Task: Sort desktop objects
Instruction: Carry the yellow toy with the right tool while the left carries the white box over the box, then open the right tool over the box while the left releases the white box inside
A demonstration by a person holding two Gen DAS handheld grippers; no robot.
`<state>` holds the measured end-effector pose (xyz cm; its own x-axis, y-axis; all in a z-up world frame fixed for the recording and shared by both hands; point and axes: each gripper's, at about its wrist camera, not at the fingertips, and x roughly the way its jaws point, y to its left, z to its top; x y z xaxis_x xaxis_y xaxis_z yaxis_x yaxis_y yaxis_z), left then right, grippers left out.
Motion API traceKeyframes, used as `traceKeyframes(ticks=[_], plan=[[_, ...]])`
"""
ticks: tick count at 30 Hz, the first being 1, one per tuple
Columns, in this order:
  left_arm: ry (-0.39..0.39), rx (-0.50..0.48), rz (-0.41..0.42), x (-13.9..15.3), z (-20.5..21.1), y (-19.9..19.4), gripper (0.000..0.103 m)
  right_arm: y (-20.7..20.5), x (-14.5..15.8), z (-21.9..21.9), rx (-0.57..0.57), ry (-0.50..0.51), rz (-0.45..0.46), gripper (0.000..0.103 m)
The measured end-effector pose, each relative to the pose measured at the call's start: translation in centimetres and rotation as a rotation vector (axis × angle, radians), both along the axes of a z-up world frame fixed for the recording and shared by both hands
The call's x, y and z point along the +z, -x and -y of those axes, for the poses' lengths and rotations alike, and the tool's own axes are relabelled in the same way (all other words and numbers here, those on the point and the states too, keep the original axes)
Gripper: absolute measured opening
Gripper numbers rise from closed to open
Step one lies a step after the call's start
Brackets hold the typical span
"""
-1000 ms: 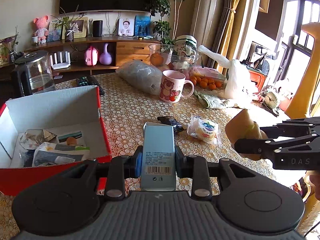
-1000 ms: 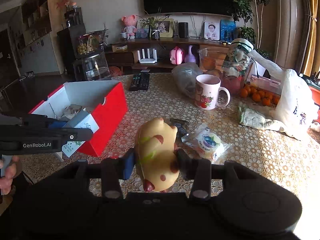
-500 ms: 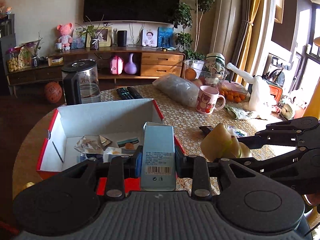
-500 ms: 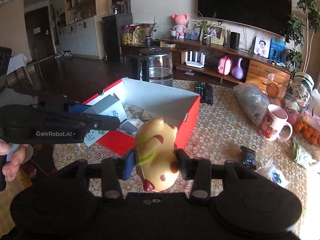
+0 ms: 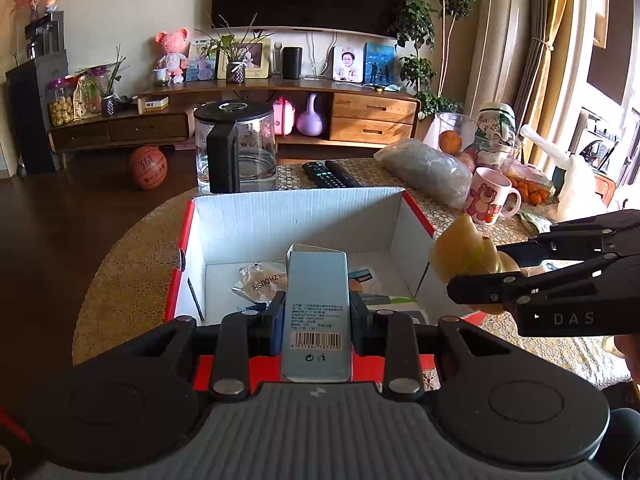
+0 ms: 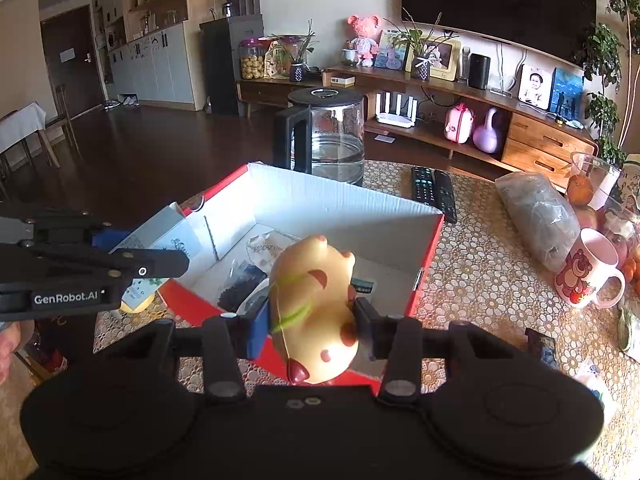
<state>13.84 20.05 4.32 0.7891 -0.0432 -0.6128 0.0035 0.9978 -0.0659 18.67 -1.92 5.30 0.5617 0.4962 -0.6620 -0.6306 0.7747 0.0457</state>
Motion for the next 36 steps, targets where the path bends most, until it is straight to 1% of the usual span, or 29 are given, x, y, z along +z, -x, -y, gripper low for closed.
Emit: traceKeyframes(ticks=[7,11,16,19,28,31,33,36], plan=[[-0.023,0.024,-0.04,-1.5,-2.0,-4.4,0.03,-3.8,-1.7,-2.4,-0.046,0.014,-0.027,0.043],[-0.045,0.02,-0.092,-2.8,-3.0,-7.1,0.03,-5.9,-2.7,-3.6,-0.07,0.04,-0.033,0.044],[-0.068,0.024,-0.144,-4.5,-3.9,-9.6,0.03,-8.3,-4.3,-5.3,-0.088,0.077,-0.041,0.044],[-0.063,0.03,-0.182,-5.6,-4.3,-10.8,0.03,-9.4,-5.3,-6.0,-0.089,0.096,-0.053,0.044],[-0.096,0.02,-0.273,-8.0,-3.7,-12.4,0.03,-11.6,-8.1,-7.7,-0.091,0.15,-0.086,0.043],[-0.09,0.018,-0.296,-8.7,-3.5,-12.7,0.03,-11.8,-8.1,-7.8,-0.088,0.155,-0.086,0.044],[-0.081,0.021,-0.31,-9.0,-3.6,-12.9,0.03,-11.9,-8.3,-7.9,-0.084,0.172,-0.104,0.044],[-0.07,0.018,-0.34,-9.5,-3.4,-13.0,0.03,-11.9,-8.2,-7.8,-0.09,0.165,-0.109,0.046]])
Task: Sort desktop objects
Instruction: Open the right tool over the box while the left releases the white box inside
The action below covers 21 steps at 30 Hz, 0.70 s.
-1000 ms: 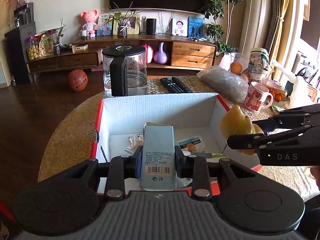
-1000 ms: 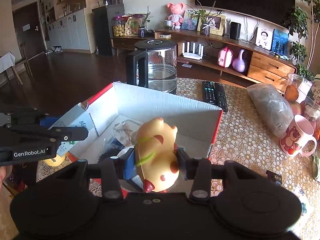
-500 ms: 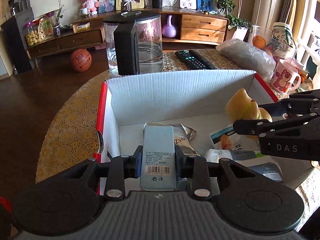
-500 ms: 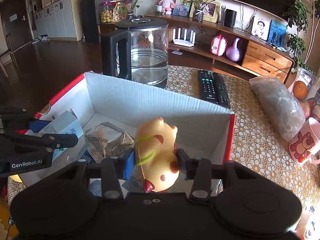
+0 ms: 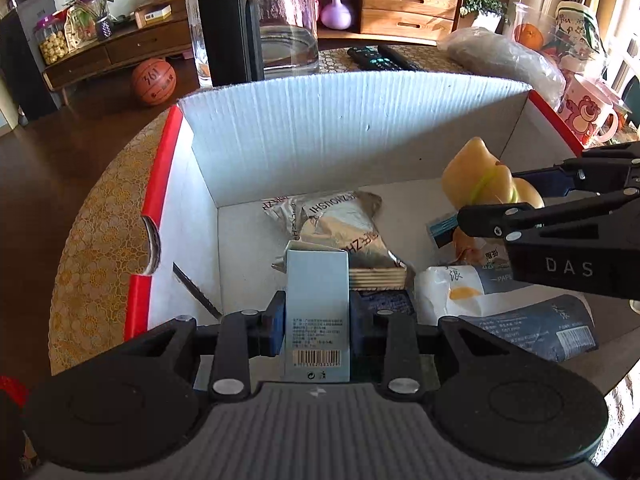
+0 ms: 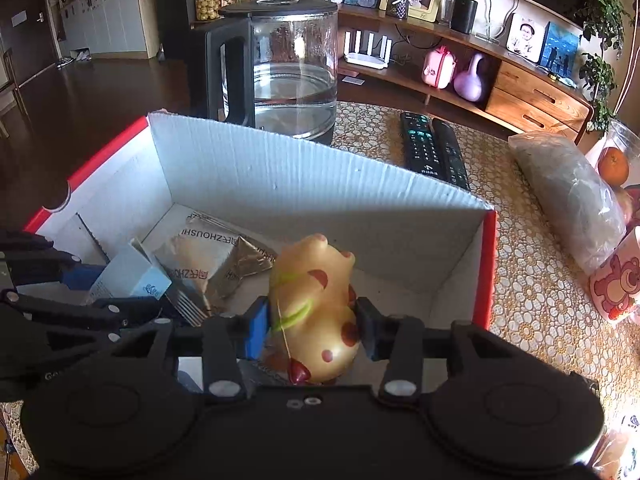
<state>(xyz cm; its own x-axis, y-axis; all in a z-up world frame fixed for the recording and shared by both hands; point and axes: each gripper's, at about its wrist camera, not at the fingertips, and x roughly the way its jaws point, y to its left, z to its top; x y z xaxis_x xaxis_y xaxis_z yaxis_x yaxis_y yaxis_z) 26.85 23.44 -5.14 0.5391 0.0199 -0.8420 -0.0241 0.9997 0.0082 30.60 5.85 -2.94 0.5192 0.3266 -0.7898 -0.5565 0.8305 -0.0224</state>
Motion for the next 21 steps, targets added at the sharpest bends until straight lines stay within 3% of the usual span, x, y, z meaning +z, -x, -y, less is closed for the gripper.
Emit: traceKeyframes(ticks=[11,12,14,21], plan=[[0.019,0.026,0.018,0.8,0.3,1.0,0.031,0.8,0.8,0.9,0.02,-0.03,-0.011,0.055],[0.025,0.029,0.023,1.1,0.2,1.2,0.033,0.9,1.0,1.2,0.016,-0.043,-0.016,0.055],[0.035,0.038,0.038,1.6,0.2,1.6,0.049,1.1,1.6,1.9,0.012,-0.079,-0.025,0.056],[0.025,0.036,0.097,3.4,1.1,3.1,0.053,2.8,3.9,3.5,0.027,-0.125,-0.012,0.056]])
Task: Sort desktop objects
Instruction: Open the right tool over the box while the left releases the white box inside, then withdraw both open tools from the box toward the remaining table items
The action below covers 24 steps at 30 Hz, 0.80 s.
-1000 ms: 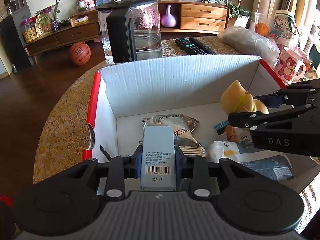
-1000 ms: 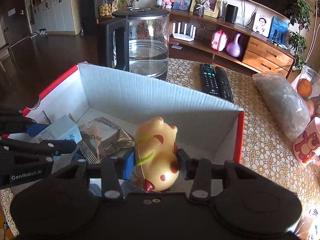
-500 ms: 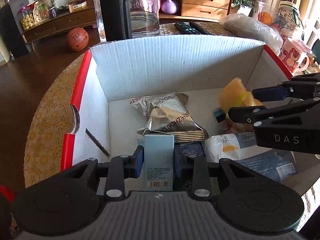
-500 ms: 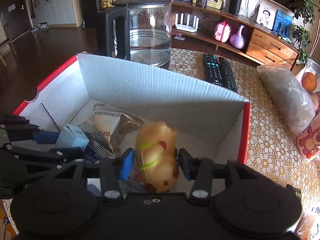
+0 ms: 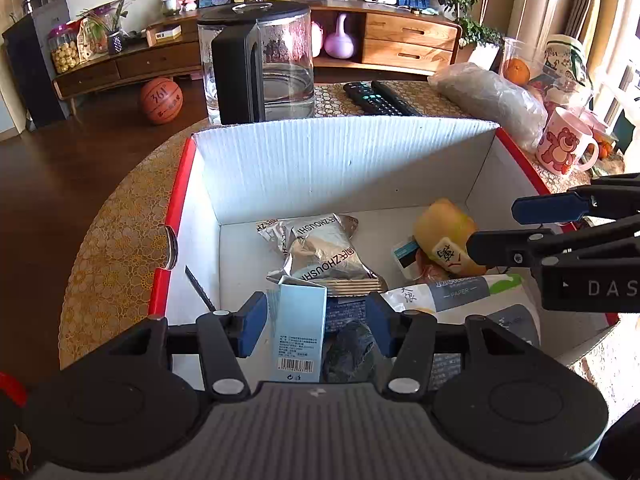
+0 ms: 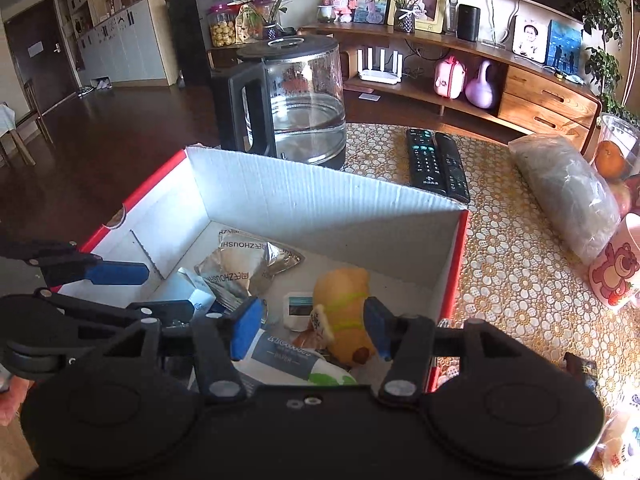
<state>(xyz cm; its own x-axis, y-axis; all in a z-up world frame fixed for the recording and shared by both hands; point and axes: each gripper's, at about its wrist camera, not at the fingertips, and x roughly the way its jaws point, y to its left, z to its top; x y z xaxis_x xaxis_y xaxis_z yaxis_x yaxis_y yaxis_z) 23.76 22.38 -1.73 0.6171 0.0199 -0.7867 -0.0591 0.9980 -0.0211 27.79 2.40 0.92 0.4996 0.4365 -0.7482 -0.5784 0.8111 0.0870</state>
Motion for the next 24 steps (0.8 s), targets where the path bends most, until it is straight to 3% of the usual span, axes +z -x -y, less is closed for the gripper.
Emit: traceKeyframes(ticks=[13,24], plan=[[0.019,-0.005,0.085,3.4,2.1,3.7,0.053,4.5,3.5,4.2,-0.001,-0.084,0.038,0.057],[0.053,-0.081,0.149,5.7,6.7,7.1,0.053,7.7,5.0,11.1,-0.049,-0.116,0.081,0.057]])
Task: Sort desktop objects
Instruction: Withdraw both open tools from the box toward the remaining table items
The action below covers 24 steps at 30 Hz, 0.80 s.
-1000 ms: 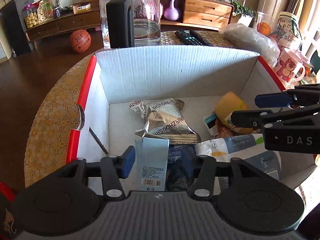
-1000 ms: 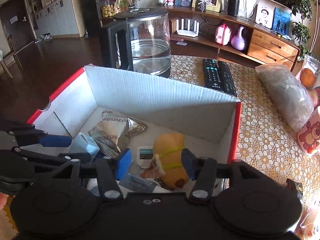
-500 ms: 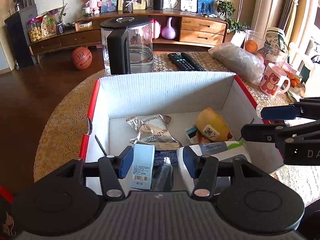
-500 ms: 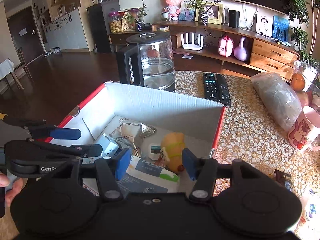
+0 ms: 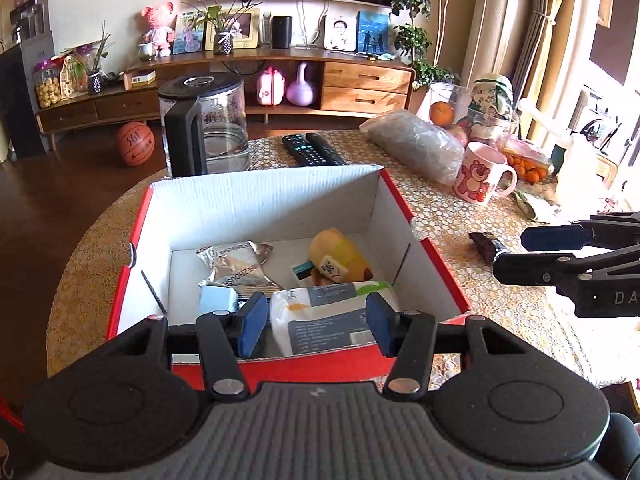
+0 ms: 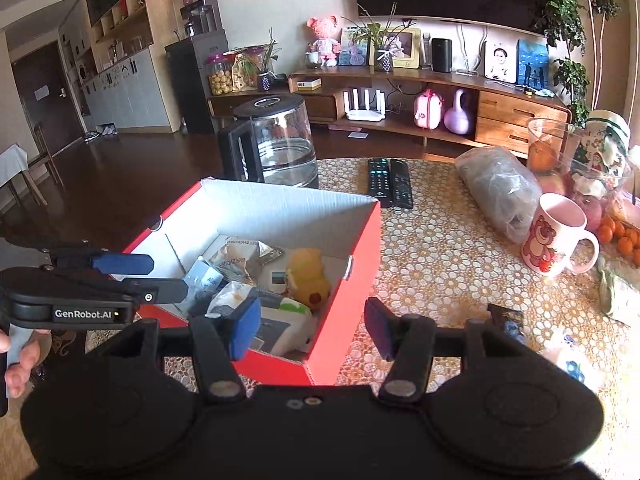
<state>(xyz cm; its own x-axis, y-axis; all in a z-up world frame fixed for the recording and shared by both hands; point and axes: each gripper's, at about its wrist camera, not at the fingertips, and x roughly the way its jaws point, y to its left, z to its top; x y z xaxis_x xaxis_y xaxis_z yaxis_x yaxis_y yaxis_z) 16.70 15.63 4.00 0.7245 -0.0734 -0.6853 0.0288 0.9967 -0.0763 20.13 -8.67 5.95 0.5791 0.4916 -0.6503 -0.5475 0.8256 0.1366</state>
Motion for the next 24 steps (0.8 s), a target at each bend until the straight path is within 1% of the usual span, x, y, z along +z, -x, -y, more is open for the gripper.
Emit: traceKeyframes(ticks=[5,6,7,9,14,16,18,21,23,24], plan=[[0.02,-0.037,0.01,0.5,2.6,1.2,0.053,1.5,0.0,3.4,-0.025,-0.011,0.01,0.058],[0.025,-0.046,0.011,0.6,3.2,1.5,0.057,1.8,0.0,4.0,-0.027,-0.014,0.011,0.058],[0.028,-0.05,0.015,0.7,3.8,1.8,0.066,2.3,-0.1,4.7,-0.029,-0.018,0.013,0.058],[0.037,-0.06,0.032,0.8,4.8,2.4,0.074,2.9,-0.2,6.0,-0.034,-0.026,0.013,0.058],[0.047,-0.101,0.048,0.9,7.9,3.5,0.078,4.7,-0.7,9.4,-0.051,-0.046,0.023,0.061],[0.052,-0.118,0.049,0.8,9.1,3.8,0.087,5.3,-1.1,10.8,-0.055,-0.032,0.04,0.062],[0.054,-0.135,0.051,0.6,10.4,3.9,0.088,5.8,-1.4,12.0,-0.066,-0.014,0.06,0.063],[0.058,-0.162,0.032,0.0,12.3,3.5,0.088,6.0,-1.8,14.3,-0.096,-0.007,0.073,0.064],[0.06,-0.179,0.028,-0.4,13.2,3.2,0.09,6.0,-2.0,15.6,-0.119,-0.005,0.08,0.064],[0.059,-0.187,0.025,-0.7,13.9,3.1,0.094,6.0,-2.2,16.3,-0.132,-0.001,0.084,0.064]])
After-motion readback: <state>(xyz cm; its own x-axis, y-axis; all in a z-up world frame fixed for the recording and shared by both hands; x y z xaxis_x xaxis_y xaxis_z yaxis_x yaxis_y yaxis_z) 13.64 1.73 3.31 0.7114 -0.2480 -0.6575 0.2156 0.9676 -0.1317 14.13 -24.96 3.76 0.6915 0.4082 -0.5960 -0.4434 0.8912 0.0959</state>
